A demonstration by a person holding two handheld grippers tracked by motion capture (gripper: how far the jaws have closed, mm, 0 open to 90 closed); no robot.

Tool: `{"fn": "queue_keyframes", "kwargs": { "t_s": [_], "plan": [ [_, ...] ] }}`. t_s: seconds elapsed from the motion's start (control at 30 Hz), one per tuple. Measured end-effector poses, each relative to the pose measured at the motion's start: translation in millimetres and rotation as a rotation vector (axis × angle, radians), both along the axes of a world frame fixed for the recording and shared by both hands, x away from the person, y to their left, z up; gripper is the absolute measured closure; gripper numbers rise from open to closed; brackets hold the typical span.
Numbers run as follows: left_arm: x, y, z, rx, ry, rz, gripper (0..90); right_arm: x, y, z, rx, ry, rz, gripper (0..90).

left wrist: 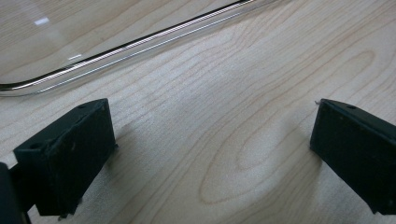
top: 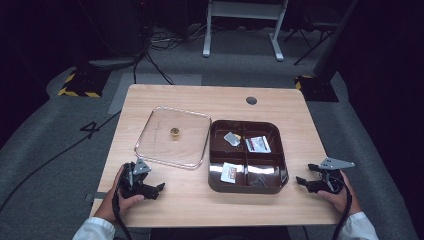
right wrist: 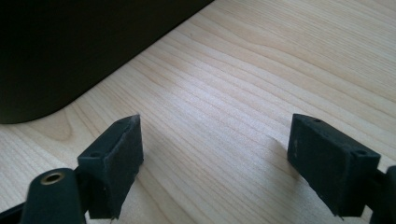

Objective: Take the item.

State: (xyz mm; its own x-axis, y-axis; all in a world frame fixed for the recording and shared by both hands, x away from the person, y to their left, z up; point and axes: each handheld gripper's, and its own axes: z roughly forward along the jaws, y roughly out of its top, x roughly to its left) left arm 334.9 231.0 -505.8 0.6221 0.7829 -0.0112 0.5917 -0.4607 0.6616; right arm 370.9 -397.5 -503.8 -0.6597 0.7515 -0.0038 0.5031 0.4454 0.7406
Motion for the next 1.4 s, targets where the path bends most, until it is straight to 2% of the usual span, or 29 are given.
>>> {"fn": "queue_keyframes", "kwargs": {
  "t_s": [0.27,0.33,0.4,0.43,0.57,0.6,0.63,0.7,0.87,0.93,1.0,1.07,1.13,1.17,1.4],
  "plan": [
    [0.0,-0.1,0.0,-0.001,-0.001,0.000,0.2,1.4,-1.3,1.1,-0.005,0.009,0.014,18.6],
    [0.0,0.0,0.0,0.000,0.000,0.000,0.1,4.1,-2.3,4.0,-0.016,0.025,0.011,21.6],
    [0.0,0.1,0.1,0.003,-0.003,0.000,0.2,5.5,-2.9,5.6,-0.019,0.020,0.007,21.6],
    [-0.2,0.0,0.1,0.003,-0.003,0.001,0.2,8.6,-4.4,11.9,-0.007,0.003,-0.003,21.7],
    [0.0,0.0,0.0,0.001,-0.001,0.000,0.2,13.1,-4.7,22.4,0.008,-0.015,-0.001,22.0],
    [-0.1,-0.2,0.0,-0.001,0.000,0.003,0.1,16.1,-3.1,30.8,0.009,-0.030,0.007,21.5],
    [-0.1,-0.2,0.0,-0.002,0.002,0.002,0.1,16.1,-3.1,30.8,0.009,-0.030,0.007,21.5],
    [0.3,-0.2,-0.1,-0.002,0.001,0.000,0.1,20.8,0.5,42.6,0.024,-0.044,0.023,20.8],
    [0.1,-0.3,0.0,-0.001,0.002,0.003,0.1,26.6,7.6,56.3,0.014,-0.066,0.047,21.0],
    [0.3,-0.3,-0.1,-0.002,0.001,0.001,0.1,30.4,13.9,66.5,0.021,-0.080,0.072,20.6],
    [0.3,-0.3,-0.1,-0.003,0.001,0.001,0.1,31.6,15.9,69.0,0.021,-0.082,0.075,20.6],
    [0.3,-0.2,-0.1,-0.002,0.001,0.000,0.1,36.7,25.3,79.7,0.000,-0.104,0.088,20.3],
    [0.3,-0.2,-0.1,-0.002,0.001,0.000,0.1,38.0,27.3,82.1,0.001,-0.109,0.092,20.2],
    [0.4,-0.2,-0.1,-0.002,0.000,0.000,0.1,41.3,33.4,88.8,0.003,-0.120,0.103,20.7],
    [0.3,-0.2,-0.1,-0.002,0.001,0.000,0.1,47.8,52.5,100.9,-0.013,-0.141,0.143,21.9]
  ]
}}
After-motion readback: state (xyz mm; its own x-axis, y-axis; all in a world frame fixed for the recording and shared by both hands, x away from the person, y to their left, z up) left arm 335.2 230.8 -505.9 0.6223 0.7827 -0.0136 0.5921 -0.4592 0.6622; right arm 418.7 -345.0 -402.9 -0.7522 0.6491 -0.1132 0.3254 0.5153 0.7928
